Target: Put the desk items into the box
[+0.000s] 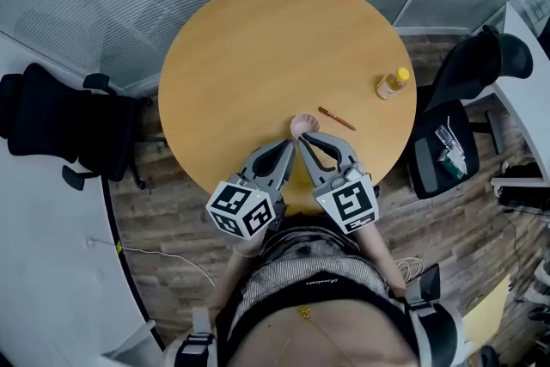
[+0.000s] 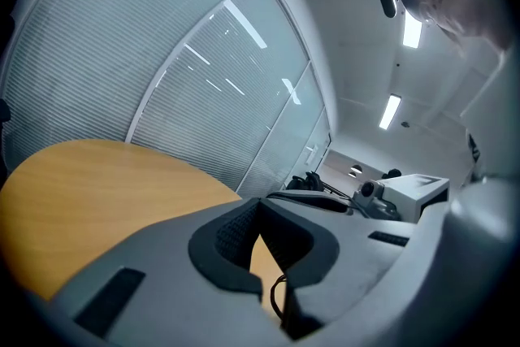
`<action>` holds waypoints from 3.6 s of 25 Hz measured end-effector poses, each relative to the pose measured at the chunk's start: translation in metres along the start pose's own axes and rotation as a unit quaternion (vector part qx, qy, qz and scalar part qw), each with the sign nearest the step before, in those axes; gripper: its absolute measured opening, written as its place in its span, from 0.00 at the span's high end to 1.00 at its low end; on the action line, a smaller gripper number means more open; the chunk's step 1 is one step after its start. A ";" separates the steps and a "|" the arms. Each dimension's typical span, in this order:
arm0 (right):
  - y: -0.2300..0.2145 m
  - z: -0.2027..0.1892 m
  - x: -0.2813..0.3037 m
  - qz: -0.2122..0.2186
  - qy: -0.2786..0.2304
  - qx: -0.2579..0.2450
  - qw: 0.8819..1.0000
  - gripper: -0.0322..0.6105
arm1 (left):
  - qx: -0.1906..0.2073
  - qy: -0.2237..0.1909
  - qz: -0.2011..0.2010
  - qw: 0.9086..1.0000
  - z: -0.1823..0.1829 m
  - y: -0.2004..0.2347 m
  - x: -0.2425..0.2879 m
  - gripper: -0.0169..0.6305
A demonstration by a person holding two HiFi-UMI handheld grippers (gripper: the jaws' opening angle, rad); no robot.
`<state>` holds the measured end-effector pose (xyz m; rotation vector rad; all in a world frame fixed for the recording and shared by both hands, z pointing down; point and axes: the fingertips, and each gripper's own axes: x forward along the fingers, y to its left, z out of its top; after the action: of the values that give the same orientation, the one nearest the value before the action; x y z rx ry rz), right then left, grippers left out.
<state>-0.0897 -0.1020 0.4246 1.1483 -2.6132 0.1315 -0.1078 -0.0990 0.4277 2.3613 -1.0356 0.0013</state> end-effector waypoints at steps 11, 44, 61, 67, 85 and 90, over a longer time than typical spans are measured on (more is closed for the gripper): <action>0.001 -0.017 -0.001 -0.067 0.021 0.019 0.997 0.90 | 0.011 0.041 -0.059 0.997 -0.008 0.005 0.002 0.97; -0.042 -0.016 -0.035 -0.012 0.013 -0.005 1.000 0.90 | 0.015 0.007 -0.006 1.000 -0.015 -0.030 0.031 0.97; -0.048 -0.033 -0.032 -0.017 0.032 0.002 0.999 0.90 | 0.006 0.015 -0.005 1.000 -0.023 -0.027 0.033 0.97; -0.052 -0.045 -0.028 -0.025 0.056 -0.007 0.998 0.90 | 0.000 0.018 -0.009 1.000 -0.022 -0.024 0.033 0.97; -0.082 -0.094 -0.016 -0.029 0.112 0.012 0.993 0.90 | -0.002 0.033 0.007 0.999 -0.028 -0.015 0.042 0.97; -0.090 -0.104 -0.008 -0.025 0.125 0.016 0.992 0.90 | -0.006 0.034 0.013 0.999 -0.028 -0.007 0.043 0.97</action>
<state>0.0042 -0.1372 0.5187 1.1268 -2.3690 0.2875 -0.0667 -0.1111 0.4572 2.3195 -1.0309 0.0854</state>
